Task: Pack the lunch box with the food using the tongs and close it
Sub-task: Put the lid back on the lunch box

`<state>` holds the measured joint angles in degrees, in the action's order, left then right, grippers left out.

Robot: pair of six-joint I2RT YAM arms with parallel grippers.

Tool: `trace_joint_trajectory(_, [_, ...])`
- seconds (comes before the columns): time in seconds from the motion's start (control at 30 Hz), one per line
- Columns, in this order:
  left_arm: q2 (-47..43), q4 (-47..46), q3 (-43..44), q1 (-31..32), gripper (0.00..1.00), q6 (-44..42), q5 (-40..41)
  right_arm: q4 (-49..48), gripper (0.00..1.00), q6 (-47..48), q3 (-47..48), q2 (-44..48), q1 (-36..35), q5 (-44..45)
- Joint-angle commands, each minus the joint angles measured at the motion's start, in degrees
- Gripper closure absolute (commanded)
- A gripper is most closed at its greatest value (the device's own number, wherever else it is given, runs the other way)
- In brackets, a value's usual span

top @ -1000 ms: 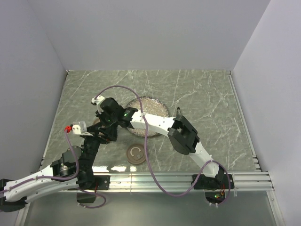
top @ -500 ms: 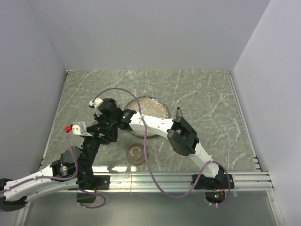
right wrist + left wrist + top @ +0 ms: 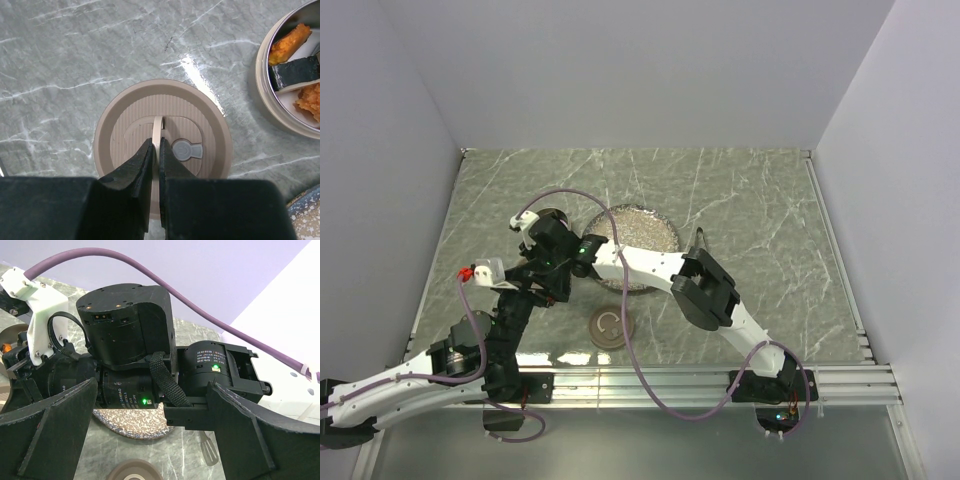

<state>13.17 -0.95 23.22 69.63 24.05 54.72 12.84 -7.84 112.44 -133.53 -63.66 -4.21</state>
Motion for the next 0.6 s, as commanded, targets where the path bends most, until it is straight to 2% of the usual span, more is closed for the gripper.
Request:
trace_joint_trajectory(0.0, [1.16,-1.07,0.59,-0.28,0.02,-0.5,-0.49,-1.06,1.0,0.19,-0.73,-1.64,-3.84,0.52])
trace_joint_trajectory(0.1, [1.42,-1.07,0.68,-0.28,0.02,-0.5,-0.4,-2.29,0.96,0.28,-1.79,-0.41,-3.84,0.25])
trace_joint_trajectory(0.17, [1.42,-1.16,0.68,-0.28,0.02,-0.5,-0.49,-4.21,0.84,0.45,-3.71,1.34,-3.84,-0.1])
trace_joint_trajectory(0.2, [1.42,-1.16,0.68,-0.28,0.02,-0.5,-0.4,-5.18,0.72,0.63,-4.59,2.22,-3.84,-0.62])
trace_joint_trajectory(0.27, [1.42,-1.07,0.68,-0.19,0.02,-0.59,-0.4,-7.81,0.56,1.07,-7.23,4.5,-3.84,-0.71])
trace_joint_trajectory(0.33, [1.42,-1.16,0.68,-0.28,0.02,-0.59,-0.49,-9.14,0.48,1.51,-9.16,5.82,-3.84,-0.63])
trace_joint_trajectory(0.57, [1.42,-2.21,0.51,-0.28,0.02,-1.55,-1.28,-20.29,0.44,2.21,-19.88,15.91,-3.75,2.35])
